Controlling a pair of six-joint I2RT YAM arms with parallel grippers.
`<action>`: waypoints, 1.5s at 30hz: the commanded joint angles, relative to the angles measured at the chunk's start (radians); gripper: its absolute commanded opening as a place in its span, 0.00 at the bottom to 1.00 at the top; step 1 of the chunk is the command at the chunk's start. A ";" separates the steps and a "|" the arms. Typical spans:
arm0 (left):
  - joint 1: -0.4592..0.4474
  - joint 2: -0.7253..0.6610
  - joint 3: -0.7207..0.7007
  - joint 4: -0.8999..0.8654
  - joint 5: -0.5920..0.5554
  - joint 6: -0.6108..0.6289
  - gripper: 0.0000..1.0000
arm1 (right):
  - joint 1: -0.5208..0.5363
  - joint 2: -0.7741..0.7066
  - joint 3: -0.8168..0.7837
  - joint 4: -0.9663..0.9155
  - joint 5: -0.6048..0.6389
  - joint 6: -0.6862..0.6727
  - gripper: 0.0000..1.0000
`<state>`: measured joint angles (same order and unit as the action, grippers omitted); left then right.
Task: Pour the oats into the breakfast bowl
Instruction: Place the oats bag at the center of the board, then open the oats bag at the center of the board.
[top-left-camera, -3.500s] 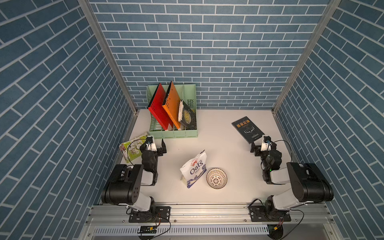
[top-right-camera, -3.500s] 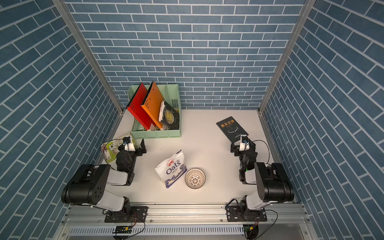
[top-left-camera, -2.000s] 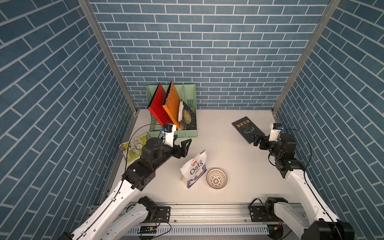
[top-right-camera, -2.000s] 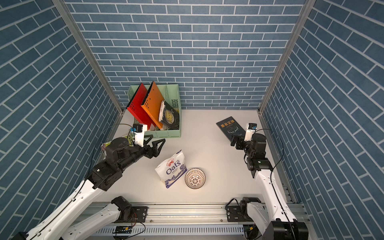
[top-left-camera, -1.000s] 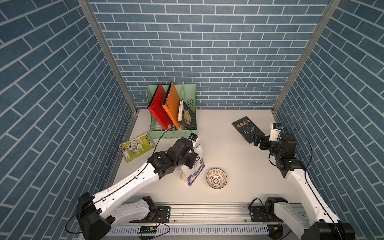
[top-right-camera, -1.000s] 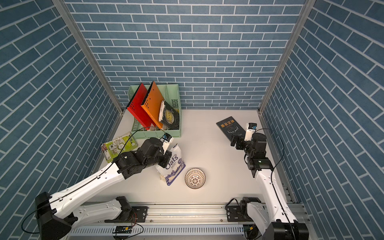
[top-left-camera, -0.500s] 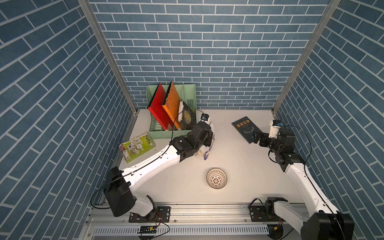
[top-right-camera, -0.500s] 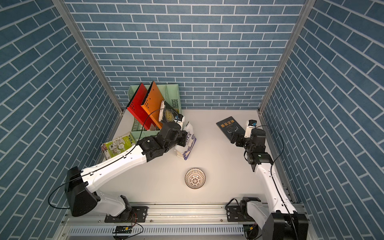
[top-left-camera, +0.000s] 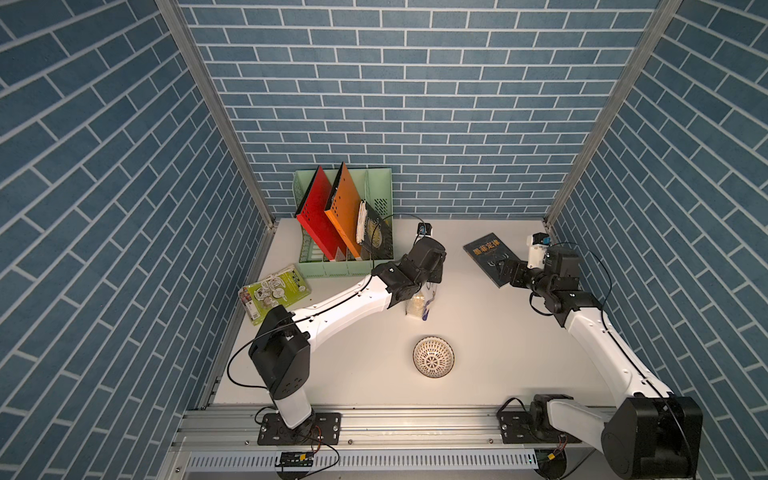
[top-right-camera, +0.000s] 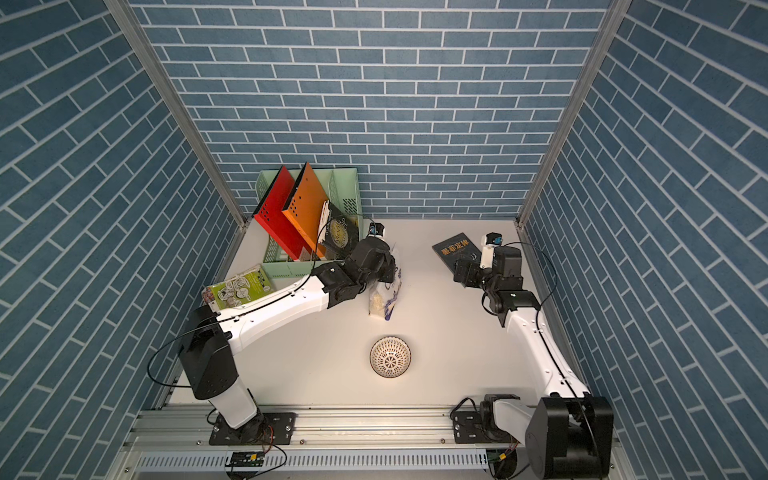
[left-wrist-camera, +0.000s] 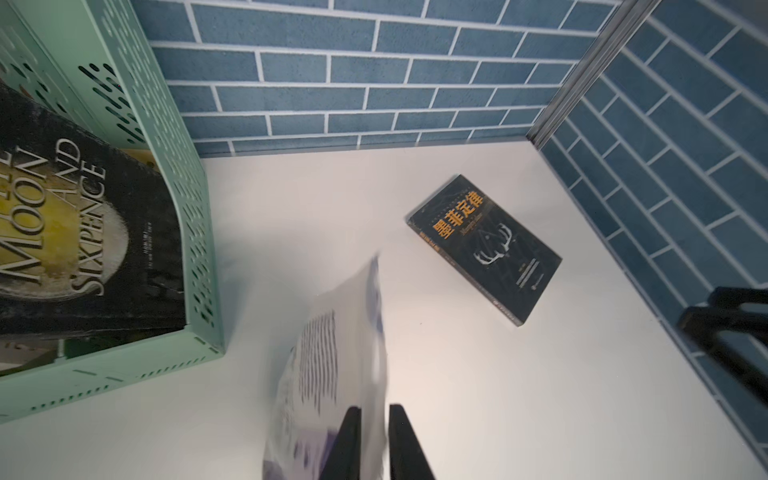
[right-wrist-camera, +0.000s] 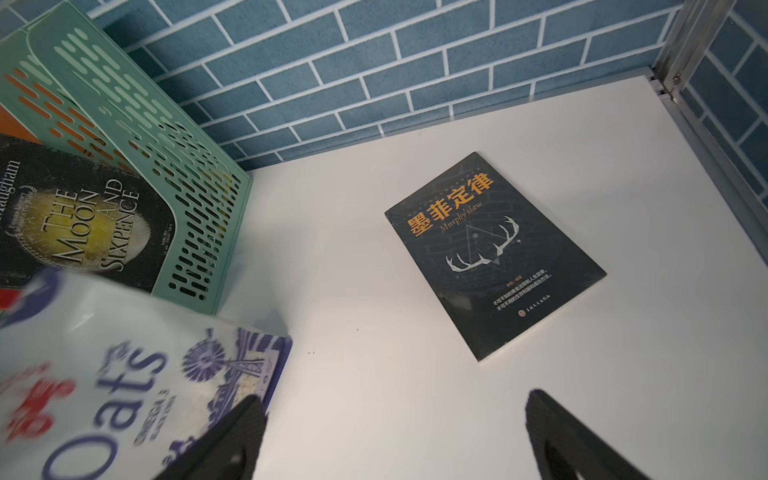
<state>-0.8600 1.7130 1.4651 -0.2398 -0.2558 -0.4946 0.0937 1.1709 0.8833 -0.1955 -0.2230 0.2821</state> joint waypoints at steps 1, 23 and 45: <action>0.033 -0.059 -0.016 0.126 0.120 -0.043 0.29 | 0.012 0.030 0.067 -0.065 -0.036 -0.005 0.99; 0.090 -0.362 -0.564 0.306 0.312 -0.024 0.34 | 0.417 0.279 0.421 -0.183 -0.191 0.212 0.61; 0.088 -0.306 -0.520 0.309 0.294 -0.008 0.34 | 0.465 0.392 0.462 -0.147 -0.217 0.282 0.35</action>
<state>-0.7692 1.4033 0.9215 0.0631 0.0460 -0.5083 0.5549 1.5421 1.3159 -0.3511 -0.4244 0.5545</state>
